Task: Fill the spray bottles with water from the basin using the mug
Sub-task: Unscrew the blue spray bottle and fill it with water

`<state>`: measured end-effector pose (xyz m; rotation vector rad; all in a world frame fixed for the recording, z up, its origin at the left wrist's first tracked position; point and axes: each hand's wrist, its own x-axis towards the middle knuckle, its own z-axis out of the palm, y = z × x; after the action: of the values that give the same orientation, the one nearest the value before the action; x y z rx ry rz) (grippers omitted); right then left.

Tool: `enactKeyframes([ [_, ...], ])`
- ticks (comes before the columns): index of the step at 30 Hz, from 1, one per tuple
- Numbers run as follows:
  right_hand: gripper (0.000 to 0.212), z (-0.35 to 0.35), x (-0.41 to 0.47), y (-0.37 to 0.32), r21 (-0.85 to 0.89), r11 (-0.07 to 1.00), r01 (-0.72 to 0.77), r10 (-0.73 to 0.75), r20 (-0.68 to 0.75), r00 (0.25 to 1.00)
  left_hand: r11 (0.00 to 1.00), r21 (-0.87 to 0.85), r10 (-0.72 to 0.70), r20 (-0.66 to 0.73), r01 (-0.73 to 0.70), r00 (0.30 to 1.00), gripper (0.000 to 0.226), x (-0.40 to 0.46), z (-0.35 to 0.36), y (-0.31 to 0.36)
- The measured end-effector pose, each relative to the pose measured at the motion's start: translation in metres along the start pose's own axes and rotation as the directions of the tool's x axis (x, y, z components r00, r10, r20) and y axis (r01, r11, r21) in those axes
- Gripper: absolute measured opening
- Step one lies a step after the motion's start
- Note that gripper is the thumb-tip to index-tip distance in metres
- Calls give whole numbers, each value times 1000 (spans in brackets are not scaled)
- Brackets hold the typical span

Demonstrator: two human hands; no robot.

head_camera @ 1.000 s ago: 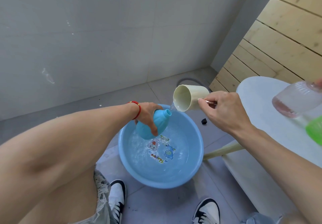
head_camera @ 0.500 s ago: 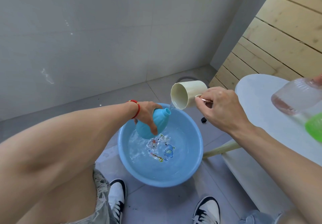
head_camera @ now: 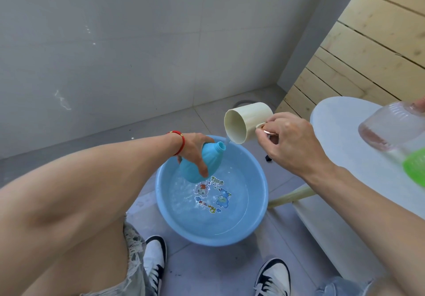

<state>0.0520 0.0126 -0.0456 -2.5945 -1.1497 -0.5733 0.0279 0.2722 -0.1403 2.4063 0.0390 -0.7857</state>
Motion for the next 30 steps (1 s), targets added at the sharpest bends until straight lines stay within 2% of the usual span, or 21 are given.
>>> enactKeyframes([
  [7,41,1,0,-2,-43,994,102,-105,-67,992,1000,-16,9,-3,-9,1000,73,-1,0,4],
  [14,34,3,0,-4,-153,948,279,-298,-126,946,999,-44,19,-16,-20,1000,77,1,1,6],
  [21,35,-1,1,-7,-244,904,351,-381,-91,920,994,-96,42,-17,-43,999,73,1,1,8],
  [23,34,-2,1,-8,-219,920,324,-348,-79,934,994,-102,42,-23,-44,999,73,2,1,8],
  [25,34,-1,0,-9,-150,959,240,-252,-62,966,995,-92,38,-32,-41,999,73,2,0,7],
  [28,41,3,0,-9,24,999,-39,40,-40,998,998,-61,31,-39,-33,999,73,2,-1,5],
  [30,45,8,1,-3,164,942,-293,290,43,956,997,-77,22,-41,-25,999,70,2,-2,3],
])
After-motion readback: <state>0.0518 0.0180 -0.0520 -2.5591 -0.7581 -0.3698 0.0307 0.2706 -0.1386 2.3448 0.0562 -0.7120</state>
